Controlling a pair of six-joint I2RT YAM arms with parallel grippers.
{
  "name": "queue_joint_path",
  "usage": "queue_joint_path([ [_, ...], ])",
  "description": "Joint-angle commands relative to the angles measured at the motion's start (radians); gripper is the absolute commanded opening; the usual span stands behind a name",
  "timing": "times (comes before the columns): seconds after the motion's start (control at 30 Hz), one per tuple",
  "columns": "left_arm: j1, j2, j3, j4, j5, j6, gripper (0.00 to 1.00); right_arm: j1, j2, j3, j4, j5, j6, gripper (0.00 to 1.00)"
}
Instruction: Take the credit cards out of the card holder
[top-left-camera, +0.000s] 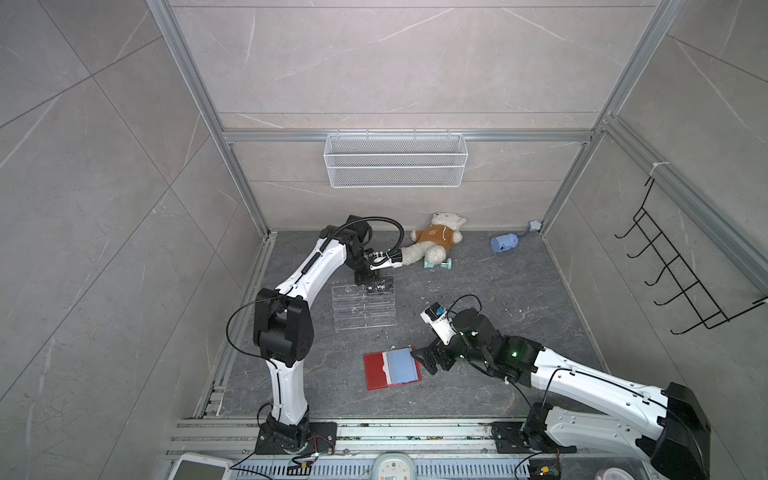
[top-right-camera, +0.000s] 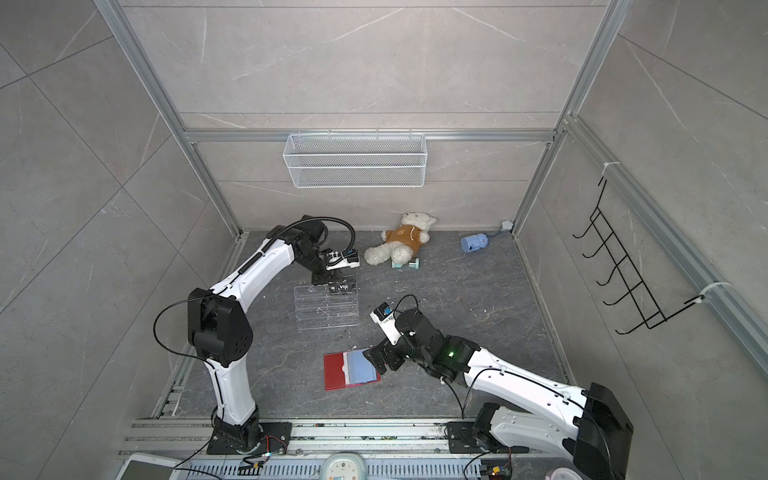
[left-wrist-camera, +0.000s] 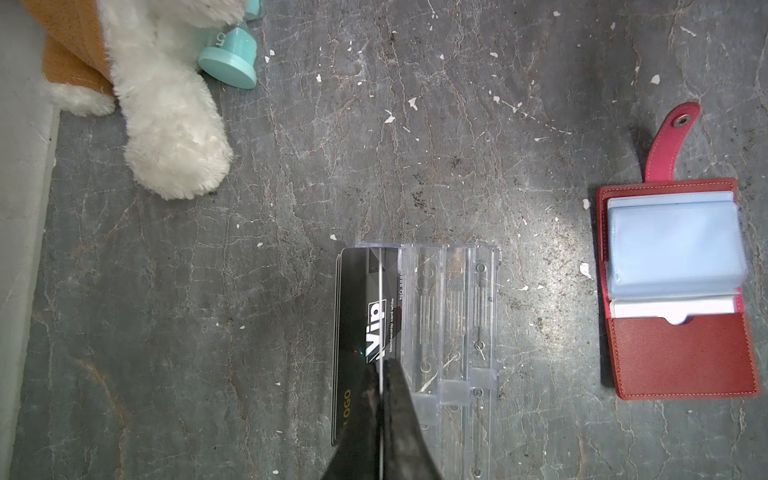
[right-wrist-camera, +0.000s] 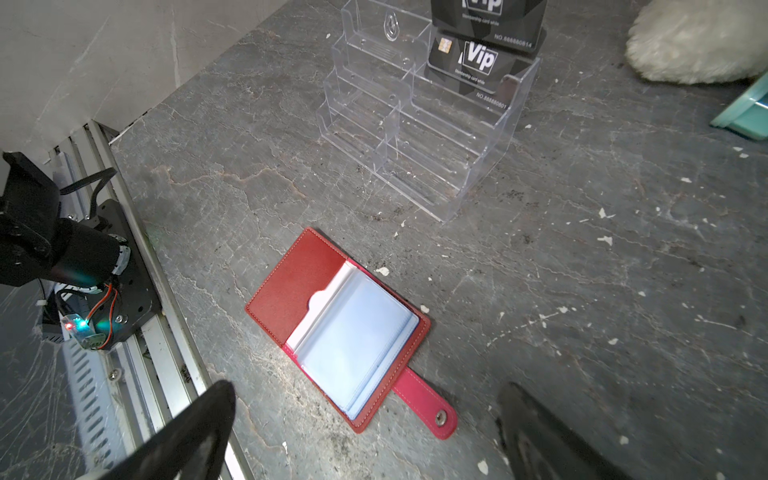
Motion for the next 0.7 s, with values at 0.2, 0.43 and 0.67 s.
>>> queue_joint_path([
  [0.2,0.013,0.036,0.047,-0.04,0.027,0.029,0.0,0.005,0.017,0.028,0.01,-0.006,-0.018,1.0],
  [0.43,0.018,0.05,0.05,-0.036,0.028,0.026,0.0,0.005,0.02,0.028,0.01,-0.003,-0.019,1.0],
  [0.67,0.017,0.065,0.058,-0.035,0.031,0.021,0.0,0.004,0.026,0.028,0.015,-0.006,-0.018,1.0],
])
